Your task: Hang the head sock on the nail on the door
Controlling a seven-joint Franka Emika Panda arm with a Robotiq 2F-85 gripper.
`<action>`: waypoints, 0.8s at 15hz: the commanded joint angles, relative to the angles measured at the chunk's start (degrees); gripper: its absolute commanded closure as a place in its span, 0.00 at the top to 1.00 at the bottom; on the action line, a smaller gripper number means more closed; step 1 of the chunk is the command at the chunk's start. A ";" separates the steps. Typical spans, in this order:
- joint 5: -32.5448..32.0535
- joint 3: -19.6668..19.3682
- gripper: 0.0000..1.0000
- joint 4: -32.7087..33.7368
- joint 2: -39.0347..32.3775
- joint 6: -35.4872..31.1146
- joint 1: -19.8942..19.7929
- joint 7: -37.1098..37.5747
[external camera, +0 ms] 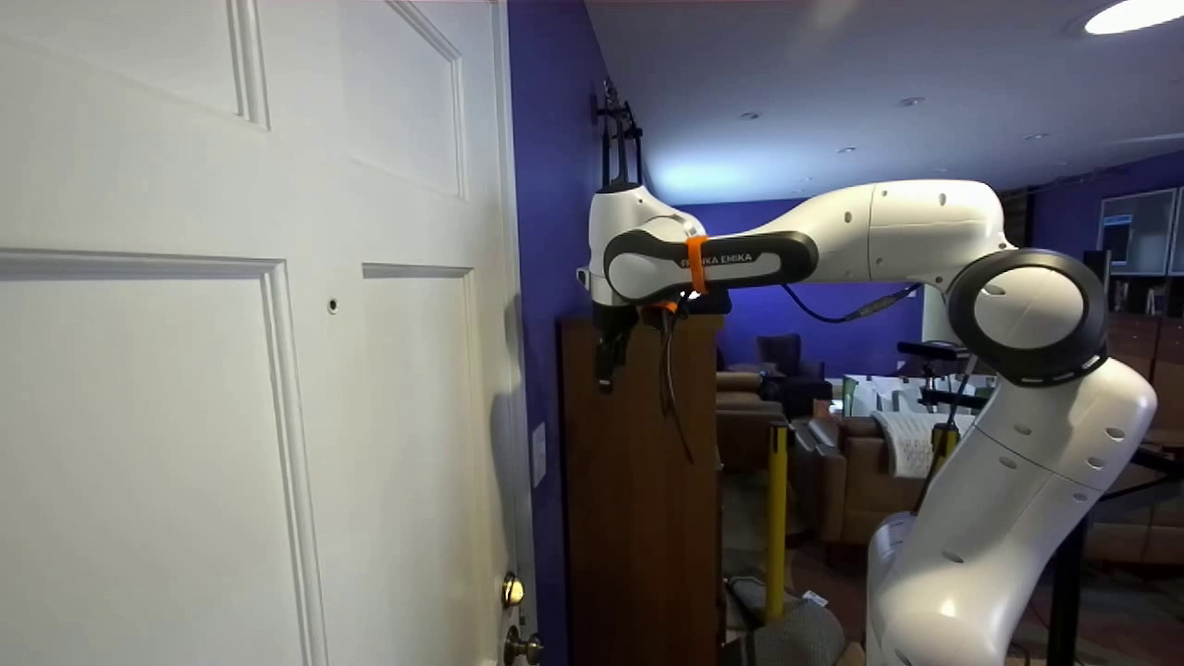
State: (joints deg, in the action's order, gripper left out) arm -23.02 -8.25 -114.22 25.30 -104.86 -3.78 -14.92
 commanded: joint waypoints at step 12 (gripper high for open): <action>-5.15 -11.15 1.00 6.17 -5.20 -27.58 -8.63 -11.12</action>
State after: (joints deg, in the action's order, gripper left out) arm -29.31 -17.23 -111.69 22.11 -128.25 -10.62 -24.23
